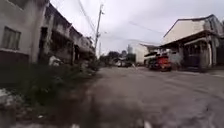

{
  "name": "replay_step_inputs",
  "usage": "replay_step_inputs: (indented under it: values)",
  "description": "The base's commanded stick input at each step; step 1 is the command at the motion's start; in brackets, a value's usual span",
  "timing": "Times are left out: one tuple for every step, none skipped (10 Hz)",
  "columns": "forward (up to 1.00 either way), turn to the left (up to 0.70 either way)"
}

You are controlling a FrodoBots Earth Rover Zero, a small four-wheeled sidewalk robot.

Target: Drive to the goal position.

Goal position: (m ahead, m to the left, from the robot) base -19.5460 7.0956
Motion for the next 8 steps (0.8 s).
replay_step_inputs:
  values:
    - [0.7, 0.0]
    - [0.7, 0.0]
    - [0.7, 0.0]
    - [0.7, 0.0]
    - [0.7, 0.0]
    - [0.7, 0.0]
    - [0.7, 0.0]
    - [0.7, 0.0]
